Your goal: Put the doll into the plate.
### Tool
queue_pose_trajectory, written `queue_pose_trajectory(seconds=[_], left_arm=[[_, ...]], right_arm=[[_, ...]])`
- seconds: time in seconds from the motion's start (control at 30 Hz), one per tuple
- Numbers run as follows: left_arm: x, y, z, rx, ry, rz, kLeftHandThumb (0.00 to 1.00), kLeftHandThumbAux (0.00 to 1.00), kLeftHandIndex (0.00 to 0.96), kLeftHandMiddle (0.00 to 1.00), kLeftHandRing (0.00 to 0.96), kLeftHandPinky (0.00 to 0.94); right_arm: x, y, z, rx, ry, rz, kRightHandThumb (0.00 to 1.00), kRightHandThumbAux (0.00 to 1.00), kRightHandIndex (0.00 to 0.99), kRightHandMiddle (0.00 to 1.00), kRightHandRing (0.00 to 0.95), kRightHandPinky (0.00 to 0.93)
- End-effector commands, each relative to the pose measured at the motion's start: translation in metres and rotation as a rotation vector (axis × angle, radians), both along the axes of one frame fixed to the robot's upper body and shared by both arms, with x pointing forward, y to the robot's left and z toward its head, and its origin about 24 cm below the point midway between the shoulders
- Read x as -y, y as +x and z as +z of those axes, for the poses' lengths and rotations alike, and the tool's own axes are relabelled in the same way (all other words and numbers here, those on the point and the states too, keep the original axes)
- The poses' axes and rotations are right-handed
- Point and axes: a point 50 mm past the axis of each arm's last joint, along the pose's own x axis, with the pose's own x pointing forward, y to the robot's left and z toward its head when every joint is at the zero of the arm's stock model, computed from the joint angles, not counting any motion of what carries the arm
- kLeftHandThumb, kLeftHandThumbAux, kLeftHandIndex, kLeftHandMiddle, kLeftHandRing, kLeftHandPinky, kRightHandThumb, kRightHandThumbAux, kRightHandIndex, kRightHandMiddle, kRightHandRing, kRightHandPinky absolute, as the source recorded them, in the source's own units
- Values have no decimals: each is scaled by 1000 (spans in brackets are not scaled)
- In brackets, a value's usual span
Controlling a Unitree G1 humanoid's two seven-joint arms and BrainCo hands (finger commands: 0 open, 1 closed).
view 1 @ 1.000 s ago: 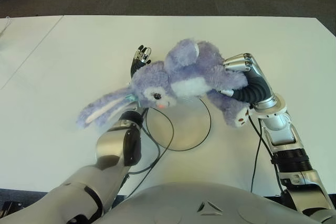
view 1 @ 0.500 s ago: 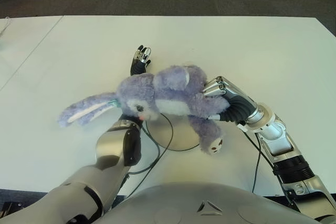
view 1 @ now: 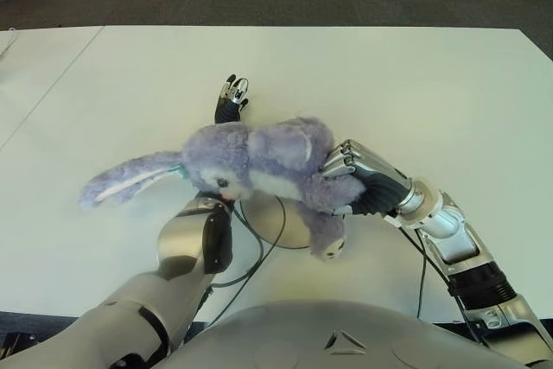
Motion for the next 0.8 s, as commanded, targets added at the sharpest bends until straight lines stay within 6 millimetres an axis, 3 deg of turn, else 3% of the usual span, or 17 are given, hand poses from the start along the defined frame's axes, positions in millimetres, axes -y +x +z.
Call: queue_pose_trajectory(seconds=[0.03,0.1,0.23,0.27,0.37,0.4,0.43,0.57,0.63,0.67,0.7,0.73,0.8], left_arm=[[13,-83,-92,-453,-91,-2,0,496,19,112,102,76],[13,-83,-92,-453,-91,-3,0,497,17,111,102,76],[13,-83,-92,-455,-79,-7,0,489,8,106,98,74],[13,-83,-92,-455,-79,-7,0,490,7,108,100,81],[13,-83,-92,-456,-82,-8,0,490,9,108,99,85],[13,-83,-92,-456,-85,-10,0,489,9,108,99,85],[12,-83,-92,-456,-87,-10,0,491,15,106,96,79],[12,-83,-92,-451,-95,-16,0,505,27,105,91,73],[12,-83,-92,-450,-93,-20,0,506,21,100,87,67],[12,-83,-92,-450,-91,-22,0,507,19,100,87,70],[12,-84,-92,-452,-88,-22,0,507,18,100,87,71],[12,-84,-92,-453,-87,-22,0,508,17,104,92,75],[12,-84,-93,-456,-86,-21,0,509,17,105,93,77]], right_arm=[[-2,-9,-40,-186,-166,-33,325,826,770,888,900,897],[-2,-9,-41,-201,-172,-43,316,828,772,890,901,899],[-4,-8,-73,-433,-232,-110,245,823,764,892,900,885],[-3,-8,-79,-477,-253,-116,189,807,694,868,879,855],[-1,-8,-93,-571,-295,-123,126,788,624,838,850,822],[0,-8,-96,-603,-307,-120,123,788,622,837,849,821],[1,-7,-98,-624,-314,-117,104,767,506,813,829,809],[3,-6,-100,-701,-348,-99,94,737,387,786,805,793],[5,-5,-101,-728,-369,-87,114,717,340,751,773,739],[6,-5,-101,-739,-379,-81,124,688,241,514,544,530],[7,-6,-101,-757,-397,-69,127,683,224,473,505,494],[7,-7,-101,-769,-410,-60,94,641,94,223,240,254],[8,-8,-101,-796,-434,-39,82,630,56,149,161,181]])
